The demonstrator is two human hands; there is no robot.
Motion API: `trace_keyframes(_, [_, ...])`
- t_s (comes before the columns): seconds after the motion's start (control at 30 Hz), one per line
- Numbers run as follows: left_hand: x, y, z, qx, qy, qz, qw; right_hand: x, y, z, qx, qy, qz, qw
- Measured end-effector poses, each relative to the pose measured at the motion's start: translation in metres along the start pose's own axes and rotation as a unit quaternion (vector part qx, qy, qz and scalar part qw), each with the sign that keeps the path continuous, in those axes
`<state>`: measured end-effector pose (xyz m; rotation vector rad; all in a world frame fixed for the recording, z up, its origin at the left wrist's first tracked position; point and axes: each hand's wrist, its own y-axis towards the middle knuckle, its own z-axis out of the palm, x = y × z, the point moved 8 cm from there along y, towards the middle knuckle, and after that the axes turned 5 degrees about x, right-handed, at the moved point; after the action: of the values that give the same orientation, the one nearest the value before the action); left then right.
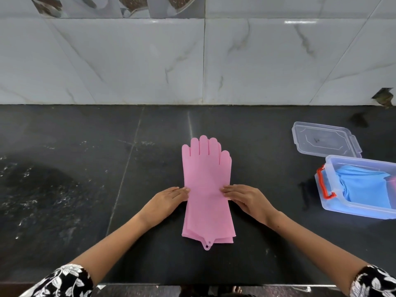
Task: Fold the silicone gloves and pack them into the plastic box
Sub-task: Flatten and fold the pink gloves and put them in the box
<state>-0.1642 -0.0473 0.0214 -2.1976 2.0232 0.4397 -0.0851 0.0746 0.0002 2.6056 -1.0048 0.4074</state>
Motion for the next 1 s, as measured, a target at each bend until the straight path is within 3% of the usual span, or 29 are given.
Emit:
trace_keyframes(0.03, [0.011, -0.011, 0.001, 0.038, 0.001, 0.007, 0.999, -0.003, -0.001, -0.001, -0.012, 0.027, 0.019, 0.999])
trace_keyframes(0.1, [0.048, -0.039, -0.002, -0.014, -0.045, 0.06, 0.997, -0.012, -0.001, -0.004, -0.045, 0.11, 0.088, 0.989])
trace_keyframes(0.17, [0.098, -0.077, -0.007, 0.04, -0.248, 0.052, 0.967, -0.026, 0.001, -0.007, -0.087, 0.202, 0.18, 0.959])
trace_keyframes(0.27, [0.122, -0.083, -0.009, 0.053, -0.357, -0.074, 0.93, -0.048, 0.007, -0.007, -0.109, 0.276, 0.327, 0.897])
trace_keyframes(0.37, [0.109, -0.071, 0.003, 0.102, -0.398, -0.189, 0.892, -0.056, 0.008, 0.001, -0.081, 0.324, 0.41, 0.848])
trace_keyframes(0.47, [0.117, -0.077, 0.004, 0.109, -0.383, -0.222, 0.89, -0.053, 0.005, 0.001, -0.084, 0.309, 0.431, 0.844])
trace_keyframes(0.6, [0.103, -0.08, -0.003, 0.076, -0.328, -0.192, 0.922, -0.046, 0.0, -0.003, -0.097, 0.254, 0.431, 0.86])
trace_keyframes(0.8, [0.099, -0.08, -0.006, 0.071, -0.297, -0.2, 0.931, -0.038, 0.005, -0.01, -0.08, 0.192, 0.414, 0.886])
trace_keyframes(1.0, [0.1, -0.074, -0.006, 0.094, -0.286, -0.197, 0.933, -0.042, 0.035, -0.025, 0.031, 0.257, 0.335, 0.906])
